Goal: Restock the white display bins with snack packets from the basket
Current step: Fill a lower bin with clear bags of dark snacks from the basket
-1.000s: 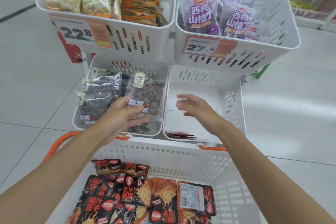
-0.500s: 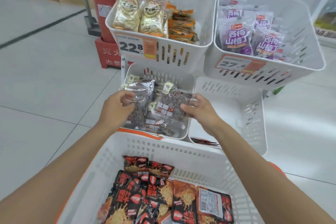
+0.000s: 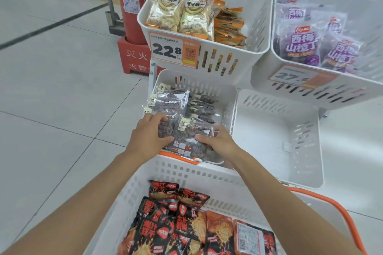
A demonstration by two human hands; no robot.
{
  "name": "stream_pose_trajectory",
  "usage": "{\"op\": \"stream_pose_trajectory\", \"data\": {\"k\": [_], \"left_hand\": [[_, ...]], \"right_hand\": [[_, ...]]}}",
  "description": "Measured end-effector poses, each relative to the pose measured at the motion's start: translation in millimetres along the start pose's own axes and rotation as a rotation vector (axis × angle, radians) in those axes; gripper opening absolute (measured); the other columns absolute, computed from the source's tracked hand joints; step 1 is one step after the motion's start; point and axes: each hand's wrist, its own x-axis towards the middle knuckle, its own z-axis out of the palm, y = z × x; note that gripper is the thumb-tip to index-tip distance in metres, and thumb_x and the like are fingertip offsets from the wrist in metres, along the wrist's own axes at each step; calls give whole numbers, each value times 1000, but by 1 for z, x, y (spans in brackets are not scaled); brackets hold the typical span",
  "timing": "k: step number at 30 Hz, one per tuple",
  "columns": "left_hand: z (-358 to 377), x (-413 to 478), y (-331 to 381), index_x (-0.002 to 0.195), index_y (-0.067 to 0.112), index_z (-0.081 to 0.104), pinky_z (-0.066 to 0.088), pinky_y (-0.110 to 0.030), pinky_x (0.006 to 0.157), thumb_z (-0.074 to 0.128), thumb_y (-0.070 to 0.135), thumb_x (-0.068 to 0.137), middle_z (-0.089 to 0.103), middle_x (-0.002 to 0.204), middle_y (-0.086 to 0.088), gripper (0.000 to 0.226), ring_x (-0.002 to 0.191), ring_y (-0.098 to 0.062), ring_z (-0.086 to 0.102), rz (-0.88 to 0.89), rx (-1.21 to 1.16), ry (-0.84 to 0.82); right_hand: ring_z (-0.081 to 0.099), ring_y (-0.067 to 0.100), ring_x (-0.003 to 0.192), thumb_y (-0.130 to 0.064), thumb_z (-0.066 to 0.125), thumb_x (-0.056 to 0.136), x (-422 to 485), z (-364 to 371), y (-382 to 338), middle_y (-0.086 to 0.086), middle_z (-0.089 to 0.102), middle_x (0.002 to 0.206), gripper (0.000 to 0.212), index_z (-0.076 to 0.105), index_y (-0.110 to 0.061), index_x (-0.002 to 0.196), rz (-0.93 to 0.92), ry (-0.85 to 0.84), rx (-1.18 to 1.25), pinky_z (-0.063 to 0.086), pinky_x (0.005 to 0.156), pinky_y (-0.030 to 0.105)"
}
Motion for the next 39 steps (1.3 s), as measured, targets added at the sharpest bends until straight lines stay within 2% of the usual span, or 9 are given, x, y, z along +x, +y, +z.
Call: {"op": "stream_pose_trajectory", "data": {"k": [4, 6, 10, 15, 23, 29, 33, 36, 39], "left_hand": [[1, 0, -4, 122, 30, 50, 47, -43, 96, 79, 35, 80, 44, 115, 6, 51, 108, -19, 49, 8, -36, 2], [2, 0, -4, 122, 30, 50, 47, -42, 96, 79, 37, 79, 42, 114, 7, 51, 108, -18, 49, 11, -40, 4], [2, 0, -2, 121, 31, 50, 47, -42, 95, 77, 42, 79, 42, 113, 8, 51, 108, -17, 48, 12, -10, 6], [4, -1, -3, 121, 31, 50, 48, -45, 94, 76, 41, 81, 46, 117, 6, 49, 106, -18, 52, 11, -5, -3], [4, -1, 1, 115, 29, 54, 49, -43, 91, 66, 47, 88, 44, 109, 8, 35, 99, -17, 54, 10, 32, 35], [-2, -5, 6, 112, 24, 60, 49, -41, 91, 72, 38, 86, 49, 106, 5, 33, 95, -15, 53, 37, -58, 32], [-9, -17, 26, 110, 20, 62, 47, -31, 87, 72, 31, 87, 53, 103, 5, 27, 92, -12, 52, 109, -106, 67], [-9, -34, 50, 102, 20, 62, 45, -27, 77, 73, 28, 87, 55, 98, 3, 21, 81, -10, 52, 192, -128, 30], [-1, -64, 72, 98, 21, 62, 46, -29, 72, 75, 28, 85, 57, 96, 4, 20, 77, -11, 54, 215, -140, -55]], "right_hand": [[63, 27, 107, -14, 84, 72, 4, -15, 3, 12, 60, 124, 58, 47, -24, 116, -151, 20, 170, 59, 78, 37], [54, 22, 118, -7, 80, 76, 6, -21, -3, 5, 55, 131, 63, 46, -30, 124, -200, 47, 217, 56, 78, 31], [32, 26, 140, 1, 75, 79, 8, -11, -10, 7, 26, 157, 102, 13, -33, 153, -166, -33, 138, 42, 99, 35], [23, 21, 144, 0, 76, 78, 13, -8, -16, -3, 14, 162, 110, 6, -40, 153, -259, -25, -37, 30, 115, 44], [40, 31, 130, -43, 73, 82, 21, 3, 1, 3, 27, 148, 75, 31, -44, 144, -307, 110, -212, 41, 107, 50], [18, 23, 146, -41, 78, 78, 10, -7, -4, -3, 3, 161, 94, 18, -44, 150, -297, 97, -247, 25, 118, 43], [12, 19, 148, -34, 79, 79, -22, -18, -7, -2, 5, 161, 94, 20, -38, 152, -344, 102, -309, 20, 116, 36], [31, 18, 139, -27, 77, 81, -65, -34, -1, 0, 25, 153, 85, 28, -31, 150, -448, 129, -375, 33, 114, 37], [53, 13, 106, -19, 71, 85, -116, -50, 17, -2, 40, 138, 68, 38, -26, 144, -557, 155, -502, 51, 91, 34]]}}
